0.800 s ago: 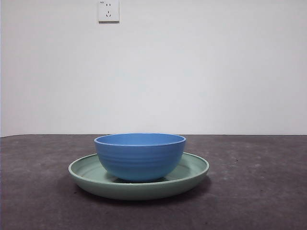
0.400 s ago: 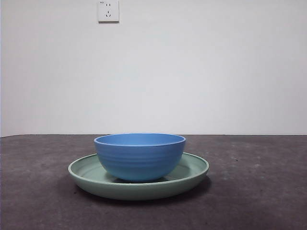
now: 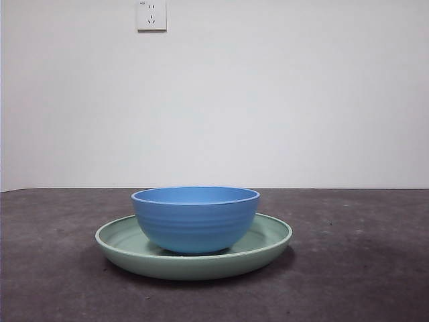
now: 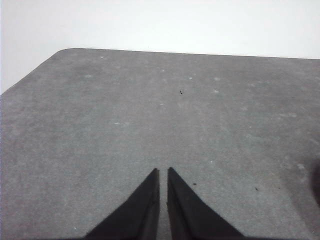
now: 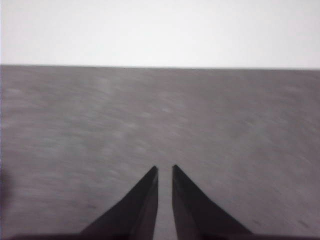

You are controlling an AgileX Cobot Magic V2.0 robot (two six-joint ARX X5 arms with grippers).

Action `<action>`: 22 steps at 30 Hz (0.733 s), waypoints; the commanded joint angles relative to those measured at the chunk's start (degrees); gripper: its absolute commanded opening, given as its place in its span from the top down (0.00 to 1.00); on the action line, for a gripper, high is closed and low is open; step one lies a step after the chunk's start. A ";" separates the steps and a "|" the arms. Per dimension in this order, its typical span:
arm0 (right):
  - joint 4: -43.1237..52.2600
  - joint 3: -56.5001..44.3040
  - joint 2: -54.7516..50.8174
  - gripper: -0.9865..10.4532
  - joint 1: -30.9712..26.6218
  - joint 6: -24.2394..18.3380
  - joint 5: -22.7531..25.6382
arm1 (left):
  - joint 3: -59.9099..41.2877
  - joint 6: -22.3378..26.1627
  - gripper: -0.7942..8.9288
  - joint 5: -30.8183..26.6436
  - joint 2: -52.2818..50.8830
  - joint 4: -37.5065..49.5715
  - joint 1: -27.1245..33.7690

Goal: Pick up the blue bowl, put it on the green plate, put it on desk

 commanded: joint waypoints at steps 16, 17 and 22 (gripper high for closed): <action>0.46 -5.81 -3.19 0.88 -3.19 -5.38 6.60 | -1.16 0.61 0.89 -0.17 -0.09 -0.24 0.11; 0.46 -5.81 -3.19 0.88 -3.19 -6.10 6.62 | -1.16 0.61 0.89 -0.17 -0.09 -0.24 0.11; 0.57 -5.81 -3.19 0.88 -3.17 -6.62 6.58 | -1.16 0.61 0.89 -0.17 -0.09 -0.24 0.11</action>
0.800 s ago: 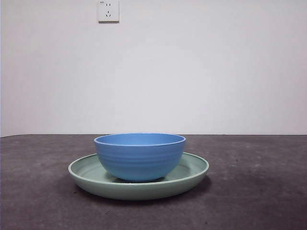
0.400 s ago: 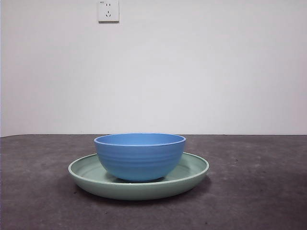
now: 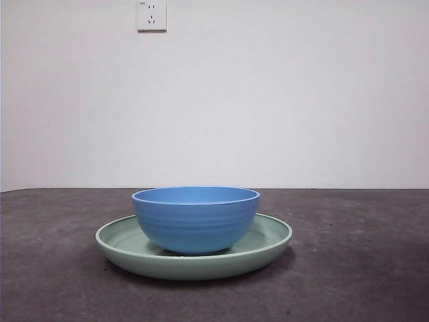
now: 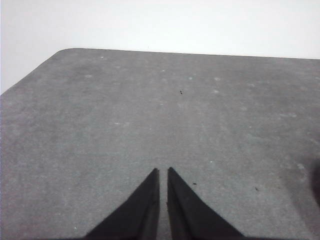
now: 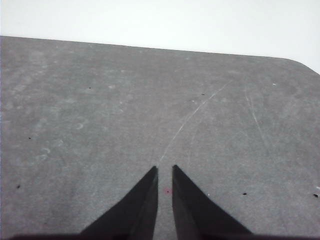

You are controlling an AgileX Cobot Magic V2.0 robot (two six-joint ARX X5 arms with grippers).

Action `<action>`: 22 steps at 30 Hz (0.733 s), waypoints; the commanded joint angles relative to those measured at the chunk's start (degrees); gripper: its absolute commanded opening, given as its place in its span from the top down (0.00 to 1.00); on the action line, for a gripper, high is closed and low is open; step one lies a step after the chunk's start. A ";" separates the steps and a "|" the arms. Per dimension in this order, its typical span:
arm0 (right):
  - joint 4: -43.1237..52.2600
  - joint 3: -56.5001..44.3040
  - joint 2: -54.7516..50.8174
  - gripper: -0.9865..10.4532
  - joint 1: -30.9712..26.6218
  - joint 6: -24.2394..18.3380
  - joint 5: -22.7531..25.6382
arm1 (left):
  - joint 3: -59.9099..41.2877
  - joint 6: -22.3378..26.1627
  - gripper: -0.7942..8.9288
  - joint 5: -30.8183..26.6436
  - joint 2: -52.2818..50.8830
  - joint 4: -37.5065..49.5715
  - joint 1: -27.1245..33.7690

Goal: Pick up the blue bowl, put it on the green plate, put it on desk

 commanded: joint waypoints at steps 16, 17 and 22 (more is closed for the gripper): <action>0.90 -0.46 -0.15 0.88 -0.17 -1.03 0.24 | -1.18 0.61 0.89 -0.17 -0.09 -0.24 0.11; 0.90 -0.46 -0.15 0.88 -0.17 -1.03 0.24 | -1.16 0.61 0.89 -0.17 -0.09 -0.24 0.11; 0.90 -0.46 -0.15 0.88 -0.17 -1.03 0.24 | -1.16 0.61 0.89 -0.17 -0.09 -0.24 0.11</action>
